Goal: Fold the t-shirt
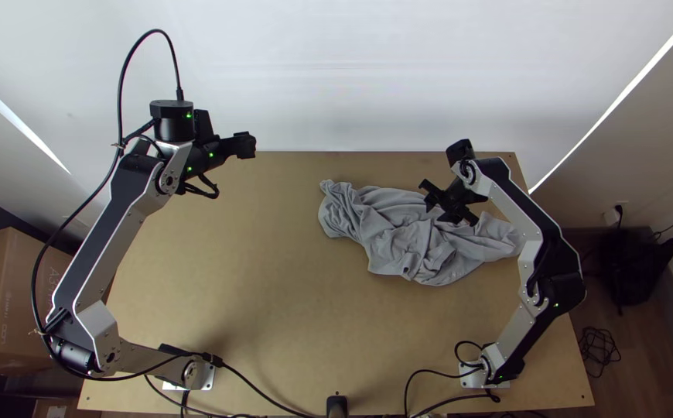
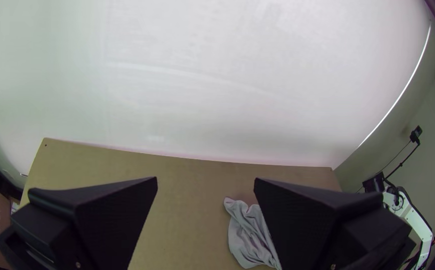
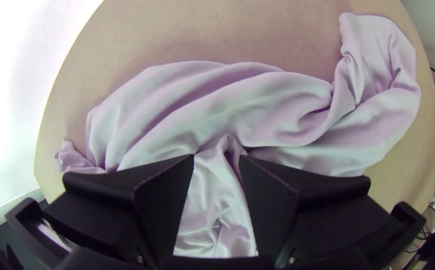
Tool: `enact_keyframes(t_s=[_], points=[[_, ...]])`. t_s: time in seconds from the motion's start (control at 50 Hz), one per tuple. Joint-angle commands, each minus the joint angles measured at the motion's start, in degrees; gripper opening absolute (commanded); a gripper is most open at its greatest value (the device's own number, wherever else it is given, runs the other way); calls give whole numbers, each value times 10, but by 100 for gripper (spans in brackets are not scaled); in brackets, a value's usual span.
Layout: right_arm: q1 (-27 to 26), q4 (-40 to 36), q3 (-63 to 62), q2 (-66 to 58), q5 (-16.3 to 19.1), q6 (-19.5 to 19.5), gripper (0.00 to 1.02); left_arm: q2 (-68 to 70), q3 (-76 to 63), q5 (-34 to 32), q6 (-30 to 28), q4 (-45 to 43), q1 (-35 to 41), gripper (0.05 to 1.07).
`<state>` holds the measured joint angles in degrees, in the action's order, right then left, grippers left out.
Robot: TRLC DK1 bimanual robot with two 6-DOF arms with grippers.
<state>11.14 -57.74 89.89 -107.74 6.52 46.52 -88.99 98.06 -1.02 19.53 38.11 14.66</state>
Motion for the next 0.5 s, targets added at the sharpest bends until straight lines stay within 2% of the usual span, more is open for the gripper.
enact_keyframes(t_s=[0.0, 0.48], points=[[-1, -6, 17, -15, 2, 12, 39, -8, 20, -1, 0, -2, -3, 103], [5, -7, 13, -44, 2, 9, 39, -14, 28, -2, -5, -2, -15, 103]])
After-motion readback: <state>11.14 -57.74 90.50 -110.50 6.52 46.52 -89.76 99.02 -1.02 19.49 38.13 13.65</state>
